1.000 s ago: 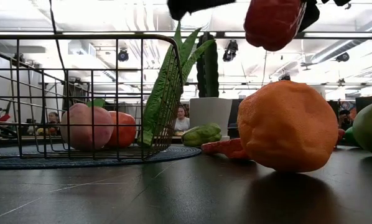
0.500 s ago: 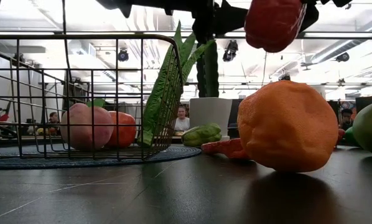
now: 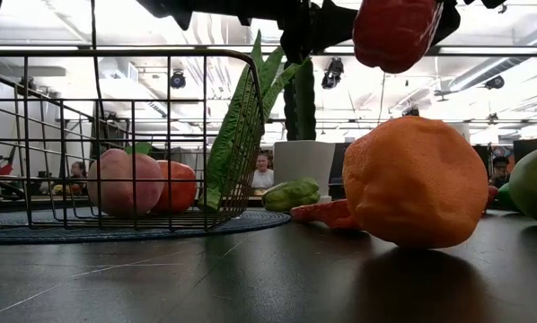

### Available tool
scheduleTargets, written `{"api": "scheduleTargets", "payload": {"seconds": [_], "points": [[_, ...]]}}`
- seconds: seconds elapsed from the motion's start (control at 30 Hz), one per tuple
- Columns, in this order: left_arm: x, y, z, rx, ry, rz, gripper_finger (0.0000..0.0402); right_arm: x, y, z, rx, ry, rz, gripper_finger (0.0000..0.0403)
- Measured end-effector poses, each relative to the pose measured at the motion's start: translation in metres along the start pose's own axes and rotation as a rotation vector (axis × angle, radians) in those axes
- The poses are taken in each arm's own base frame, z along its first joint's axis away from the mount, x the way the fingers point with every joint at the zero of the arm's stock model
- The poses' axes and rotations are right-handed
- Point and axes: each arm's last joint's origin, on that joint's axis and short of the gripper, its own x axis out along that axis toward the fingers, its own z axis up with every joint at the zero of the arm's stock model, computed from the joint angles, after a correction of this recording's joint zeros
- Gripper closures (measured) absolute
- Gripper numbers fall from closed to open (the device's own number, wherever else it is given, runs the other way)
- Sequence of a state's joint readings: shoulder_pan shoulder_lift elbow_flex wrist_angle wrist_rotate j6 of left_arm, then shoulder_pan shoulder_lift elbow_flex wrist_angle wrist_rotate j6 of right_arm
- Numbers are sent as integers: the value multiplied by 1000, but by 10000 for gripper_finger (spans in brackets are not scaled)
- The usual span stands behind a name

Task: Build produce basket
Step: Put the red bell pepper into the wire basket

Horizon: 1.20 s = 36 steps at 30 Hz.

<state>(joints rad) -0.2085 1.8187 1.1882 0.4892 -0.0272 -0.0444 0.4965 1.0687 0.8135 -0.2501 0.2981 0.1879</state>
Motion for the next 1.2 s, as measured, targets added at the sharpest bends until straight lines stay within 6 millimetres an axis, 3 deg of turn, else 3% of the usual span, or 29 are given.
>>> {"api": "scheduleTargets", "payload": {"seconds": [0.13, 0.37, 0.57, 0.83, 1.03, 1.2], "points": [[0, 0, 0, -1, 1, 1, 131, 0, 0, 0, 18, 0, -3, 122], [-2, -3, 0, 2, 2, 0, 134, -6, -2, 5, 43, -14, -8, 45], [-18, -17, 11, 16, -3, 21, 134, -30, -7, 19, 73, -71, 4, 34], [-69, -54, 27, 98, 191, 328, 134, -65, -17, 23, 100, -161, 12, 33], [-114, -73, 36, 101, 225, 617, 134, -64, -20, 12, 112, -154, -40, 33], [-124, -67, 18, 13, 248, 705, 134, -56, -20, 6, 122, -140, -69, 33]]}}
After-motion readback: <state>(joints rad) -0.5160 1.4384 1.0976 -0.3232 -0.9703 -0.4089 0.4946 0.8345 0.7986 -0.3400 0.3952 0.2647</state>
